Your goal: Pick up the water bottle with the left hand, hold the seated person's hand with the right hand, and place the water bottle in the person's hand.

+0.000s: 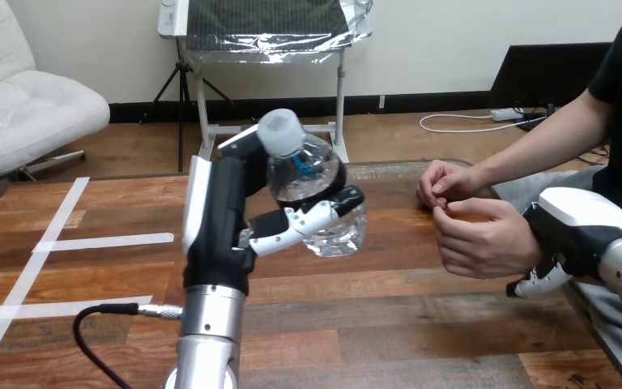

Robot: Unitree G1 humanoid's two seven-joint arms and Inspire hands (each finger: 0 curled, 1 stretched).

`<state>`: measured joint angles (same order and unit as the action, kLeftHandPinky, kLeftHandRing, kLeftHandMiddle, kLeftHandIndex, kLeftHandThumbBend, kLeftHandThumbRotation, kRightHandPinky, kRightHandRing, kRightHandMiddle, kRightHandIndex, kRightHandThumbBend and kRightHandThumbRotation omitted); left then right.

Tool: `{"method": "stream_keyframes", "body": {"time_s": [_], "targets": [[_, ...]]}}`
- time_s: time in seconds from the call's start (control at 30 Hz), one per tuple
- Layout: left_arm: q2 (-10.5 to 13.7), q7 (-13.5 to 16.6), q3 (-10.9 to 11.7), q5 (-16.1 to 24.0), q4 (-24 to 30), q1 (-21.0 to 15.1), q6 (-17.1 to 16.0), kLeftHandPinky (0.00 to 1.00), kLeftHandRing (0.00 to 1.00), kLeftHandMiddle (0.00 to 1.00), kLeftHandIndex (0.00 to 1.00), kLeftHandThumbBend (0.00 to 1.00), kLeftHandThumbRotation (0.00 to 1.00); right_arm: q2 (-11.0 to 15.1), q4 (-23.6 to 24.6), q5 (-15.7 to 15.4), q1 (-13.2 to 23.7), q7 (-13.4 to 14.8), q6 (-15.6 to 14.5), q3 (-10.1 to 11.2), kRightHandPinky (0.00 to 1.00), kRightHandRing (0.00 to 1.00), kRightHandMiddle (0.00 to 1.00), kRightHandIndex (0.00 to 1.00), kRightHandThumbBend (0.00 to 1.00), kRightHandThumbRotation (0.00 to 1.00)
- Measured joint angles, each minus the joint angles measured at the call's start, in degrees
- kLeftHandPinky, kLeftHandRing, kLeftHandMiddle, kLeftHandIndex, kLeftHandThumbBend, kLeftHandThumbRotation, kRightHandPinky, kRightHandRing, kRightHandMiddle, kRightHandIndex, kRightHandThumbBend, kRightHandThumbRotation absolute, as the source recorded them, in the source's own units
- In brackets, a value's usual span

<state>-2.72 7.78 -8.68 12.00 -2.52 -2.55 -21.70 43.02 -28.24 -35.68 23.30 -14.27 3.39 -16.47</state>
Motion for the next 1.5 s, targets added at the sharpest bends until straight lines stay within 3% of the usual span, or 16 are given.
{"method": "stream_keyframes", "body": {"time_s": [1.13, 1.5], "targets": [[0.02, -0.01, -4.43, -0.42, -2.94, -2.23, 2.62, 0.42, 0.41, 0.41, 0.48, 0.63, 0.00, -0.16, 10.26, -0.28, -1.31, -0.39, 0.54, 0.52, 0.17, 0.24, 0.32, 0.36, 0.76, 0.00], [0.09, -0.03, -6.01, -0.43, -4.07, -3.45, 2.63, 0.41, 0.40, 0.41, 0.48, 0.63, 0.00, -0.17, 12.51, 0.17, -1.92, 0.57, 3.15, 0.81, 0.18, 0.25, 0.32, 0.33, 0.80, 0.00]]}}
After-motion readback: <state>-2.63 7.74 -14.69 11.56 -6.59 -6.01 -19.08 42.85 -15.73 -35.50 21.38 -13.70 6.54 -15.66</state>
